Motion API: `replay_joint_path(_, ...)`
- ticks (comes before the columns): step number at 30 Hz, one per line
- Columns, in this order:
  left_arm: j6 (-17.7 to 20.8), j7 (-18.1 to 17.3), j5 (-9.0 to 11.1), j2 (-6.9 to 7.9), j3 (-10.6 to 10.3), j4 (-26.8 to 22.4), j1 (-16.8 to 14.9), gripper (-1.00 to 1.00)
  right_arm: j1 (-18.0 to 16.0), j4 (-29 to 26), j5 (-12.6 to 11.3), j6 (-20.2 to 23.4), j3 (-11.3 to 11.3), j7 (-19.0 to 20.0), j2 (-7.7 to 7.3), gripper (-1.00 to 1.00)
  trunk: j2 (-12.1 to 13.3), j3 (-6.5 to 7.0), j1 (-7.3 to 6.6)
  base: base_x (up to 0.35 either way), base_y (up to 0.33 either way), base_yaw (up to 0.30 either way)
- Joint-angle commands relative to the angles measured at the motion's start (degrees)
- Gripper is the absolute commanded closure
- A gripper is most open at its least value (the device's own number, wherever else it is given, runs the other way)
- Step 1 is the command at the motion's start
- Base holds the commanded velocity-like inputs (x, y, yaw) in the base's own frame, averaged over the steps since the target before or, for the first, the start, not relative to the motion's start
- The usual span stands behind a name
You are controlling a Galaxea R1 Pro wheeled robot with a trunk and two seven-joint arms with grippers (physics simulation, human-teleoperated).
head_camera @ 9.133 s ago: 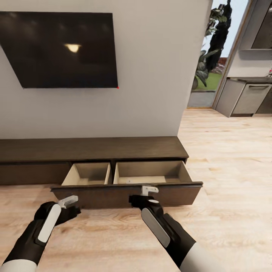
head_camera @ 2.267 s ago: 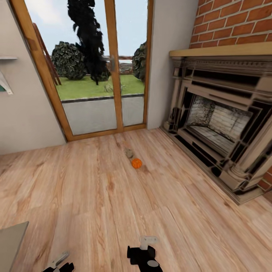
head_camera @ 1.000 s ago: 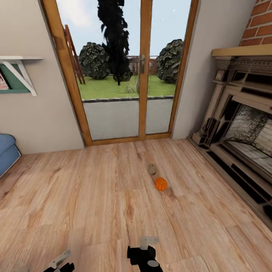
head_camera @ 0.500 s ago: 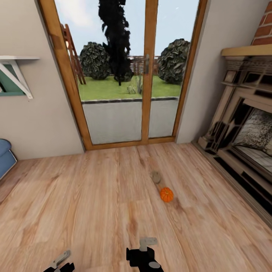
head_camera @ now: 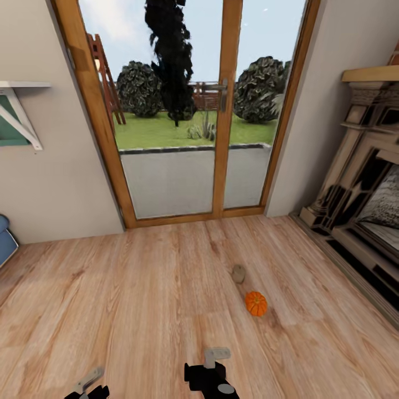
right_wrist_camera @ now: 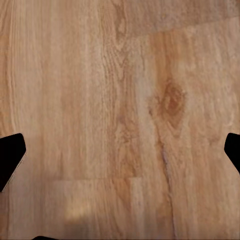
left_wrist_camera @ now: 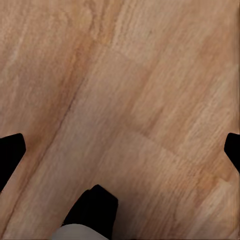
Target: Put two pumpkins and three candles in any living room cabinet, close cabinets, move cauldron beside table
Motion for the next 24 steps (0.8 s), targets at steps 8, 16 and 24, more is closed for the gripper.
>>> replay_joint_path(8,0.4,0.1,-0.1,-0.02,0.5,-0.2,0.0,-1.0,-0.1,-0.1,-0.2,0.2,0.2,-0.5,0.03,-1.0,0.0,-0.05,0.03,0.342,0.091,0.0)
replay_joint_path(16,0.4,0.1,-0.1,-0.07,0.5,-0.2,0.0,-1.0,-0.1,-0.1,-0.1,0.2,0.2,-0.5,0.03,-1.0,0.0,-0.05,0.03,0.342,0.072,0.0)
replay_joint_path(24,0.4,0.1,-0.1,-0.04,0.5,-0.2,0.0,-1.0,-0.1,-0.5,-0.1,0.2,0.2,-0.5,-0.04,-1.0,0.0,-0.05,0.03,0.342,0.005,0.0)
